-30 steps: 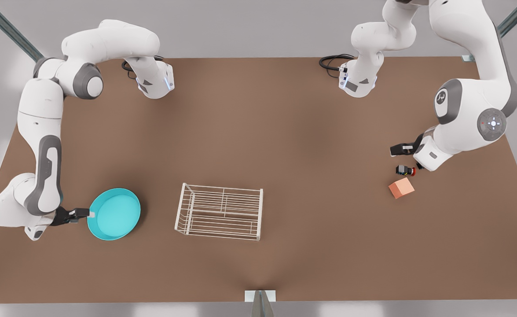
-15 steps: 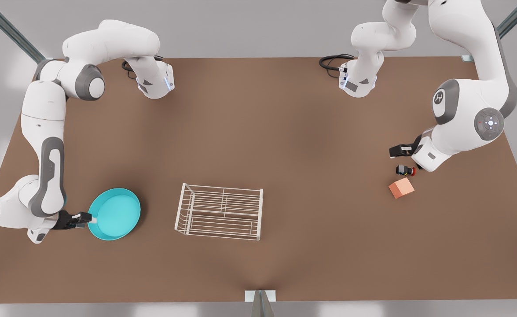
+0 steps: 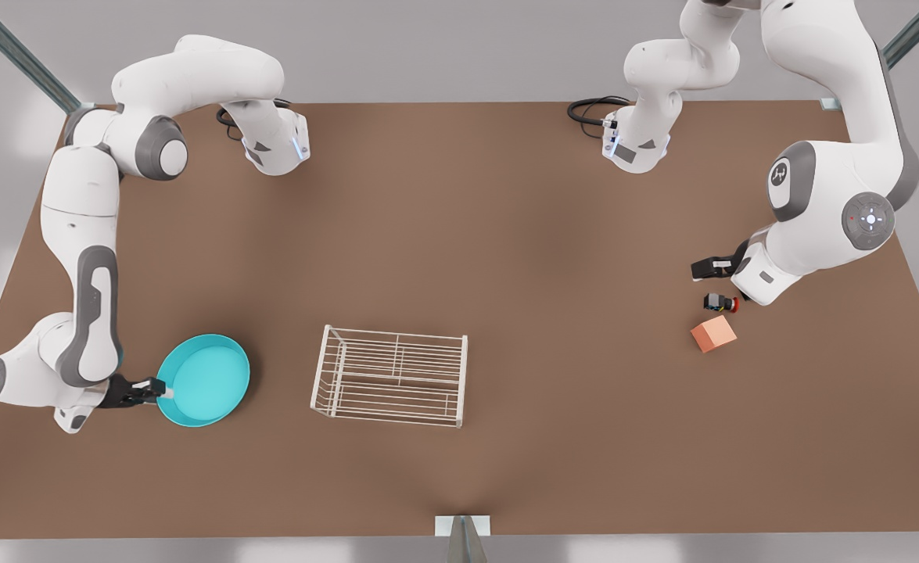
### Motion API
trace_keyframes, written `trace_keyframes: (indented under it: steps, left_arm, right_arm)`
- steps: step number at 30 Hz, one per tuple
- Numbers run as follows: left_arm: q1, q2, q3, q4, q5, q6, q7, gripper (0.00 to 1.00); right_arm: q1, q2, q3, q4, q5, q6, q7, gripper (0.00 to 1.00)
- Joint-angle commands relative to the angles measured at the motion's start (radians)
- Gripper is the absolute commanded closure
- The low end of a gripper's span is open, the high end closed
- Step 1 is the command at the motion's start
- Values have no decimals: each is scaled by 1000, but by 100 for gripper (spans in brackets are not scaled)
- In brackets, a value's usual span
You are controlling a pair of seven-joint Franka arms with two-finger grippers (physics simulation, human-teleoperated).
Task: Place the plate on the shelf with right arm and place the red button switch in the plate with left arm
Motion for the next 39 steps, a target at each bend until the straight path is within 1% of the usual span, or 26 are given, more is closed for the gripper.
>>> trace_keyframes:
  steps: [1,3,5,6,8,11,14,16,18,22,25,30,35,37,39]
  left_arm:
    - [0,-1,0,0,1,0,-4,0]
    - [0,-1,0,0,1,0,-4,0]
    - [0,-1,0,0,1,0,-4,0]
    - [0,-1,0,0,1,0,-3,0]
    - [0,-2,0,0,1,0,-4,0]
    - [0,-1,0,0,1,0,-4,0]
    - [0,-1,0,0,1,0,-4,0]
    - [0,-1,0,0,1,0,-4,0]
    - [0,-1,0,0,1,0,-3,0]
    - [0,-2,0,-4,1,0,-4,0]
    - [0,-2,0,-4,1,0,-4,0]
    - [1,1,0,33,1,-20,-24,0]
    - [5,15,3,82,-12,-42,-43,0]
    - [5,15,3,79,-10,-95,-50,0]
    - [8,15,3,82,-10,-99,-50,0]
  right_arm:
    - [0,-1,0,0,1,0,-15,48]
    - [0,-1,0,0,1,-3,-19,59]
    - [-1,-1,0,1,-2,-4,-53,78]
    - [-1,-1,0,1,-4,-6,-55,83]
    - [-1,-4,0,1,-4,-9,-62,83]
    - [2,-44,0,1,6,-89,-58,83]
    - [2,-58,2,1,6,-105,-58,85]
    - [2,-79,2,1,7,-153,-55,85]
    - [14,-136,3,1,6,-239,-44,85]
    - [63,-215,6,3,6,-309,-16,85]
    - [133,-278,3,3,6,-314,-12,84]
    - [244,-360,6,3,6,-337,131,84]
    - [382,-369,0,6,6,-357,266,84]
    - [446,-367,3,9,1,-343,355,84]
    - [486,-354,2,12,-1,-314,390,84]
